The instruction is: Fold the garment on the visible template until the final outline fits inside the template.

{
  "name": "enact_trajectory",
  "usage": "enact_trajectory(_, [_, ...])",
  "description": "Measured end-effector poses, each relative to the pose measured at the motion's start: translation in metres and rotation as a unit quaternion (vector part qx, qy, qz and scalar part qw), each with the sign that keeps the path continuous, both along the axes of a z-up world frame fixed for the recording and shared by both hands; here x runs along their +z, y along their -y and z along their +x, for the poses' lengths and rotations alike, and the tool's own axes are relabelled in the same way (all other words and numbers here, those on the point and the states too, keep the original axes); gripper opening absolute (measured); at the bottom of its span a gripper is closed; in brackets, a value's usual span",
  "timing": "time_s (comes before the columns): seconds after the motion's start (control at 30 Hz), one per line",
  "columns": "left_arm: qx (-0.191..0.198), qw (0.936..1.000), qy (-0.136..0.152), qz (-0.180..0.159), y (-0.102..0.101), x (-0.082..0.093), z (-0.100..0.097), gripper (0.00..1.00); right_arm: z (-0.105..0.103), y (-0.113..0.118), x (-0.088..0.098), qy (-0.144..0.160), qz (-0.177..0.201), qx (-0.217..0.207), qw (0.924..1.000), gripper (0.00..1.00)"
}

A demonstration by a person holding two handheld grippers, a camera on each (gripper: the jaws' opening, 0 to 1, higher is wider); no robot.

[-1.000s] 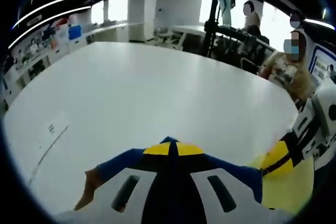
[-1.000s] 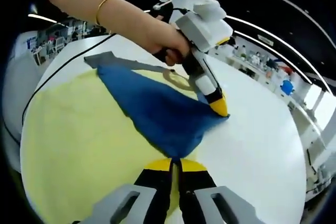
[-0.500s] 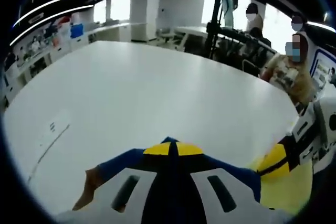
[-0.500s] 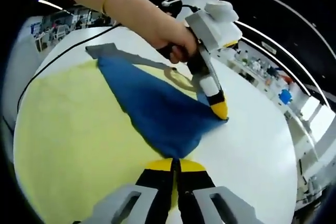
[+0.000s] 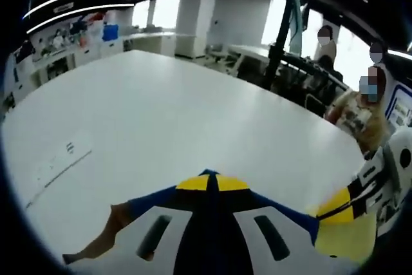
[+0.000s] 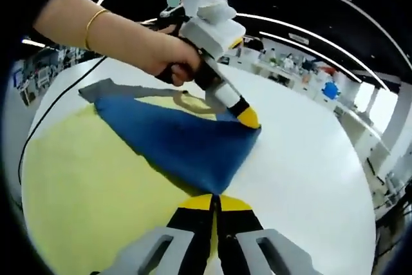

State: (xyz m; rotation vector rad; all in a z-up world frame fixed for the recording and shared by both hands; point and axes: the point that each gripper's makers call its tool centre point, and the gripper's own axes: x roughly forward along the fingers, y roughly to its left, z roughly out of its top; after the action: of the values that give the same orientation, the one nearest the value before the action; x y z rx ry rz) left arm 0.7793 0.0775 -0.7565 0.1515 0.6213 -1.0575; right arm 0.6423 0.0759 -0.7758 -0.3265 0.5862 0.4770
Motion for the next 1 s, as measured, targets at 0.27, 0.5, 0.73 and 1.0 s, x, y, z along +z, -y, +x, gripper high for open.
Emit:
enact_trajectory(0.27, [-0.003, 0.9996, 0.021, 0.021, 0.006, -0.009, 0.002, 0.00, 0.002, 0.005, -0.002, -0.013, 0.007, -0.028, 0.9995, 0.00])
enact_trajectory(0.5, [-0.007, 0.9984, 0.049, 0.029, 0.004, -0.004, 0.002, 0.00, 0.002, 0.005, -0.001, -0.026, 0.030, -0.042, 0.9983, 0.00])
enact_trajectory(0.73, [0.011, 0.9980, 0.062, 0.000, -0.004, 0.017, 0.004, 0.16, 0.000, 0.005, 0.003, -0.033, 0.049, -0.038, 0.9975, 0.01])
enact_trajectory(1.0, [0.026, 0.9963, 0.076, -0.031, -0.014, 0.042, 0.003, 0.41, 0.002, -0.004, 0.022, -0.033, 0.116, -0.030, 0.9923, 0.33])
